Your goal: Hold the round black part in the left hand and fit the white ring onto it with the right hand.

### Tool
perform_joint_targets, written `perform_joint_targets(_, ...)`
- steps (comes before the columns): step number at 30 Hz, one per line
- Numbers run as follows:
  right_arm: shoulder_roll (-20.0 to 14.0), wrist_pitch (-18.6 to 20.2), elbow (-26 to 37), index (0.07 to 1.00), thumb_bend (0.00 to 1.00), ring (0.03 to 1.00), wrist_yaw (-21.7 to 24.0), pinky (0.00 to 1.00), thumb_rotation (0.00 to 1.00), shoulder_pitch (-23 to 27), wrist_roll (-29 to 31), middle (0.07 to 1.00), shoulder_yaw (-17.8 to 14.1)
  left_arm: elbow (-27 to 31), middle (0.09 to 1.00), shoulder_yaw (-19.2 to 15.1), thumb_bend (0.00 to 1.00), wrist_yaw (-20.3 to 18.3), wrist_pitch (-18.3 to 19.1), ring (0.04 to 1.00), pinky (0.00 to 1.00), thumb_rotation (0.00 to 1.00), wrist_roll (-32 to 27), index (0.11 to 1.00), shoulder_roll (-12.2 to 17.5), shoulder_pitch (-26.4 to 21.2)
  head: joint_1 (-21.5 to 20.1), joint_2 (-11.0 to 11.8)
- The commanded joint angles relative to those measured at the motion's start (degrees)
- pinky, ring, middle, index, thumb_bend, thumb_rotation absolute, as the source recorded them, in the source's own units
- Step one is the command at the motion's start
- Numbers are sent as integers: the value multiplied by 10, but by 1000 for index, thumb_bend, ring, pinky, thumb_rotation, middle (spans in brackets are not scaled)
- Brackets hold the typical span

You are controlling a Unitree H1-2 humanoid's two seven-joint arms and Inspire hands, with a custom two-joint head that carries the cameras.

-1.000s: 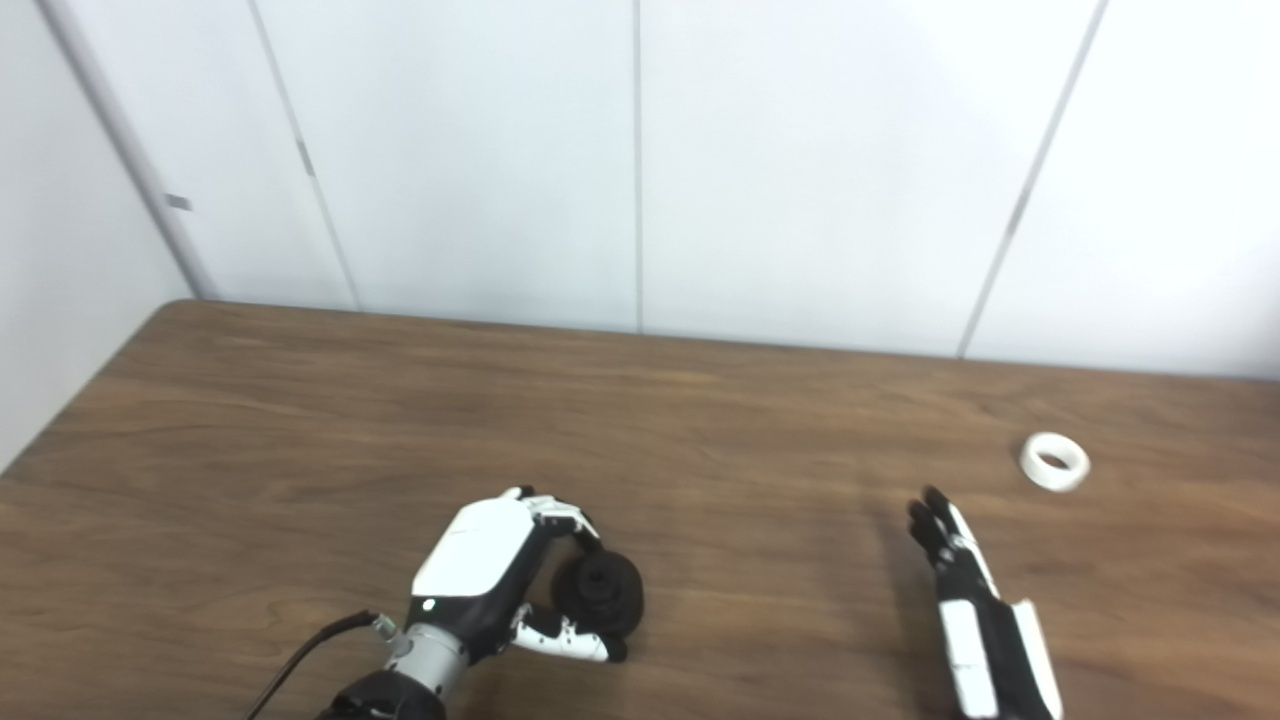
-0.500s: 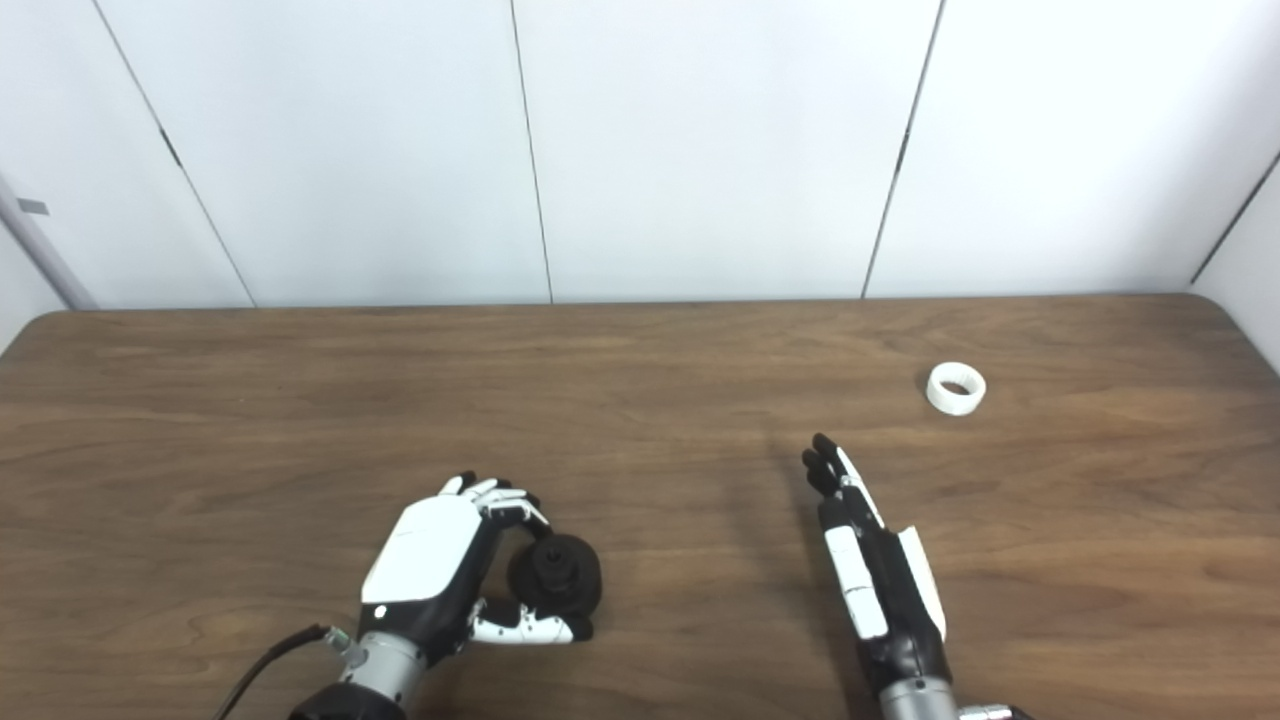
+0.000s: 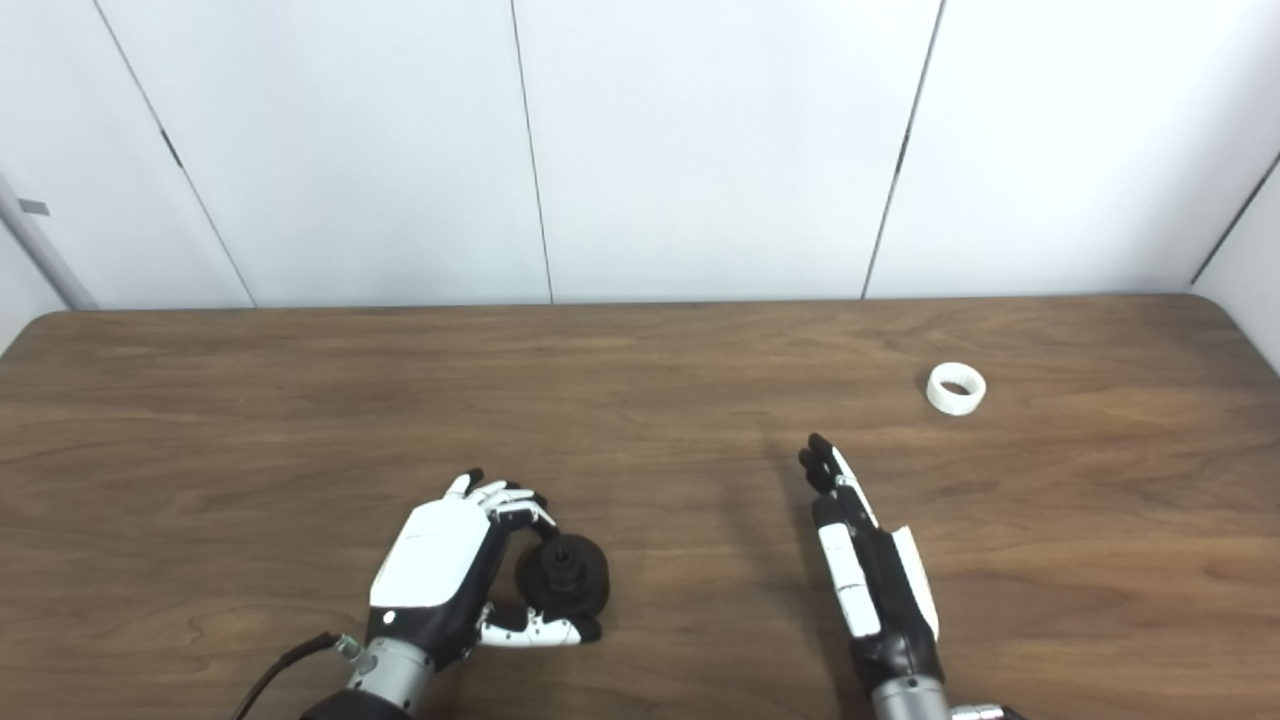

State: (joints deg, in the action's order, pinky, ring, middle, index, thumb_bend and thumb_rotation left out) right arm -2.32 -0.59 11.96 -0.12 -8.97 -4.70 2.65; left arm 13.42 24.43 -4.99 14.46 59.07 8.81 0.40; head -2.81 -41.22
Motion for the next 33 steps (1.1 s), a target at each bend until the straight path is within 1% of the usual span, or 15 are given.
perform_joint_targets(1,8,2,15,948,509,961,5,1000,1000,-20,10,936,4,-30,797,3,523,-16,1,874,991,51,-2,481,10,19,-4,-2)
perform_joint_targets(4,7,7,23,945,505,962,3,1000,1000,-18,14,933,0,-31,788,3,523,-8,-7,870,982,51,-9,482,11,25,-10,-5)
perform_joint_targets(10,6,20,38,944,534,972,-3,1000,1000,-11,16,938,-6,-28,790,5,524,-11,-6,873,974,52,-14,482,14,32,-11,-11)
perform_joint_targets(12,9,27,46,937,538,966,-8,987,1000,-6,11,931,-9,-29,790,4,524,-10,-7,871,972,52,-17,482,16,32,-23,-12)
perform_joint_targets(17,-10,64,79,949,503,966,-15,969,1000,18,-47,939,-10,-34,785,0,524,-9,-8,869,974,52,-18,483,20,29,-51,-13)
perform_joint_targets(19,-22,86,92,928,526,939,-22,921,968,29,-100,924,-11,-39,781,-2,524,-7,-11,864,969,52,-17,483,23,28,-70,-11)
perform_joint_targets(20,-26,96,97,921,536,936,-23,926,947,33,-116,920,-14,-40,781,-2,524,-6,-13,864,968,52,-17,483,25,28,-70,-11)
perform_joint_targets(22,-36,123,111,915,536,939,-17,945,873,41,-138,919,-21,-45,783,-2,524,-1,-19,865,961,52,-18,484,30,29,-86,-11)
perform_joint_targets(24,-49,156,125,903,531,935,-9,930,811,52,-149,923,-29,-50,781,-4,524,5,-23,863,956,52,-21,483,32,29,-91,-12)
perform_joint_targets(27,-68,189,137,883,555,856,2,728,678,70,-157,918,-41,-53,782,-6,524,5,-23,871,966,52,-28,483,35,30,-104,-14)
perform_joint_targets(29,-80,205,140,878,560,824,7,663,598,81,-162,916,-43,-52,778,-7,524,6,-25,867,963,52,-26,483,37,29,-111,-15)
perform_joint_targets(30,-86,213,141,878,563,822,9,656,575,86,-170,913,-42,-52,776,-8,524,6,-25,865,957,52,-26,483,39,29,-121,-15)
perform_joint_targets(31,-92,219,141,874,574,836,10,699,557,91,-177,904,-40,-52,776,-9,524,6,-27,864,956,52,-29,483,41,29,-125,-14)
perform_joint_targets(32,-98,223,140,872,582,832,11,691,537,98,-183,893,-39,-52,777,-10,524,4,-29,865,957,52,-31,483,43,28,-134,-14)
perform_joint_targets(33,-101,227,139,867,595,840,12,733,512,103,-188,884,-39,-52,778,-12,524,4,-32,865,957,52,-33,483,45,28,-143,-14)
